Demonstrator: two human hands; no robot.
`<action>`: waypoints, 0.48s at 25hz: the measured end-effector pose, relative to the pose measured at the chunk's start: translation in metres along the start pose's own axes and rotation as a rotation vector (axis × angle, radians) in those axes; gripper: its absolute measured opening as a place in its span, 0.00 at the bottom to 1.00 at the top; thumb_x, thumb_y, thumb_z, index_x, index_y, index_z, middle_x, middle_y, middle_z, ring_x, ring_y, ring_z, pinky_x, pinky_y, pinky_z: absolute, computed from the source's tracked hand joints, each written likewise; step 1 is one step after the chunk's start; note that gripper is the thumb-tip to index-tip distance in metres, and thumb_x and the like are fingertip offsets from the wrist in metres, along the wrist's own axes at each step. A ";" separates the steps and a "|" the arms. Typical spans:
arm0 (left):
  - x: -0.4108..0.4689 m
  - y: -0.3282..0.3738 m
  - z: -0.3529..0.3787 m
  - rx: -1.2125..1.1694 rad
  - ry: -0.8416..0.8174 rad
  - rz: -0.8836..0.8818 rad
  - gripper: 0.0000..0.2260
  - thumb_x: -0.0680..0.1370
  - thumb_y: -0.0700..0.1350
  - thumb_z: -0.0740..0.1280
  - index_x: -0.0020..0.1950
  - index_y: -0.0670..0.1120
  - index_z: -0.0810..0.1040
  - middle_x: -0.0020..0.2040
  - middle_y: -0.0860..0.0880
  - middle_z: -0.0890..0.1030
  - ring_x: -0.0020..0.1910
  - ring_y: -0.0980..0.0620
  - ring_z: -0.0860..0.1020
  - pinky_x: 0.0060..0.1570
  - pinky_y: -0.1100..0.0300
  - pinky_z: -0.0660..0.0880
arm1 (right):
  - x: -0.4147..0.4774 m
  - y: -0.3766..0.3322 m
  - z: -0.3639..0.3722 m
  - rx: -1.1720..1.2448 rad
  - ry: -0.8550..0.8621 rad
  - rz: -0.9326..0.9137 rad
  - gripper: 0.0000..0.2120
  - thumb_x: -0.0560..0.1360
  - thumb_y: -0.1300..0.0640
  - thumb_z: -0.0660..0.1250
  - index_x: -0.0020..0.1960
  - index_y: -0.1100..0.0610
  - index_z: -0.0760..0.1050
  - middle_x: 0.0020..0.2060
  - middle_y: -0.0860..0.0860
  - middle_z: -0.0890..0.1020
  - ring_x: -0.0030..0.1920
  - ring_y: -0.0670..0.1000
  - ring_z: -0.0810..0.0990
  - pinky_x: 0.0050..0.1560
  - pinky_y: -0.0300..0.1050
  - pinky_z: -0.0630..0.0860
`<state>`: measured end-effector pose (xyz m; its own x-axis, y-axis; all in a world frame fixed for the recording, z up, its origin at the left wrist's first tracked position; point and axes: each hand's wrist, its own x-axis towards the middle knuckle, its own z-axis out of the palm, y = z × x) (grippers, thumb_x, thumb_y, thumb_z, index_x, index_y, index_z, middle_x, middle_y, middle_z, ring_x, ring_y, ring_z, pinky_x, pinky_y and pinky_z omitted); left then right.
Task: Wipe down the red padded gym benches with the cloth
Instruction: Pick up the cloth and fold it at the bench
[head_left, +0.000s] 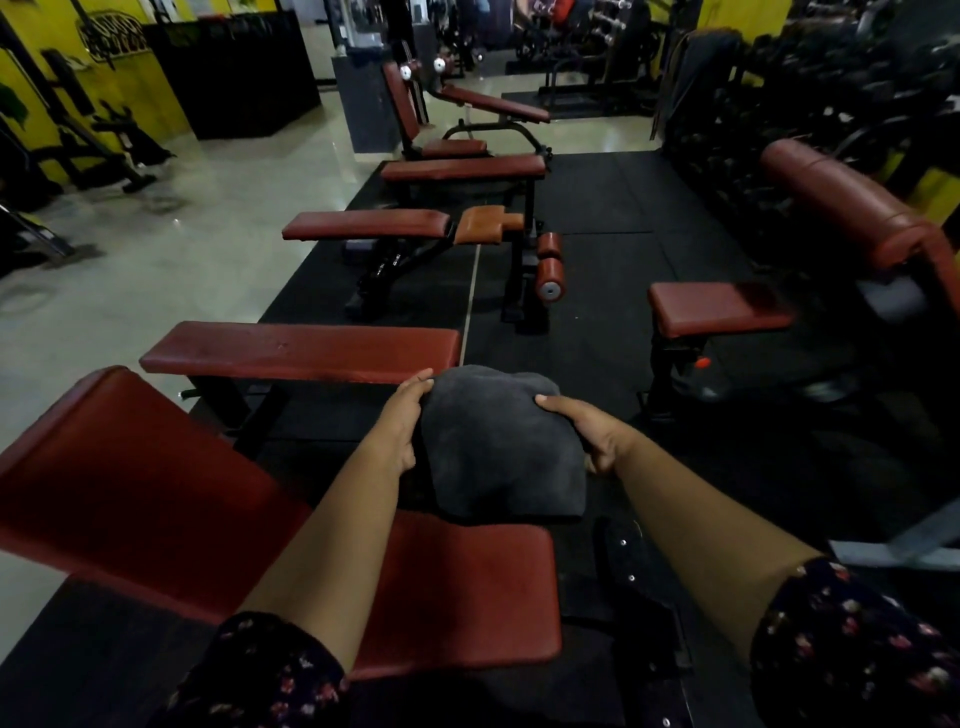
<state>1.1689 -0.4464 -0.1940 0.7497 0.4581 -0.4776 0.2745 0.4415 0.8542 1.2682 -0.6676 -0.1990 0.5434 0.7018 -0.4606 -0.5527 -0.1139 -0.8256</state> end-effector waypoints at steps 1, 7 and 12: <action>-0.001 0.000 0.000 -0.046 -0.028 -0.023 0.19 0.79 0.58 0.64 0.65 0.50 0.78 0.56 0.45 0.83 0.55 0.44 0.81 0.49 0.51 0.77 | 0.001 -0.002 0.002 0.013 0.007 -0.012 0.25 0.71 0.48 0.70 0.64 0.59 0.75 0.56 0.57 0.83 0.56 0.55 0.82 0.54 0.50 0.77; -0.008 -0.014 0.012 -0.081 -0.156 -0.170 0.37 0.72 0.75 0.57 0.59 0.46 0.83 0.55 0.41 0.84 0.58 0.40 0.80 0.57 0.45 0.76 | 0.005 -0.014 0.013 0.251 0.109 -0.209 0.19 0.78 0.54 0.66 0.67 0.60 0.72 0.59 0.61 0.81 0.57 0.58 0.82 0.48 0.50 0.80; 0.002 -0.017 0.003 0.113 -0.144 -0.101 0.41 0.74 0.48 0.76 0.80 0.54 0.55 0.71 0.45 0.72 0.61 0.44 0.77 0.50 0.49 0.79 | 0.007 -0.016 0.003 0.057 0.403 0.048 0.17 0.78 0.53 0.69 0.61 0.63 0.76 0.52 0.58 0.83 0.45 0.54 0.82 0.41 0.47 0.79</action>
<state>1.1675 -0.4547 -0.2087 0.7910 0.2970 -0.5349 0.4127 0.3864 0.8249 1.2789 -0.6592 -0.1879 0.7142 0.3632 -0.5984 -0.6115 -0.0922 -0.7858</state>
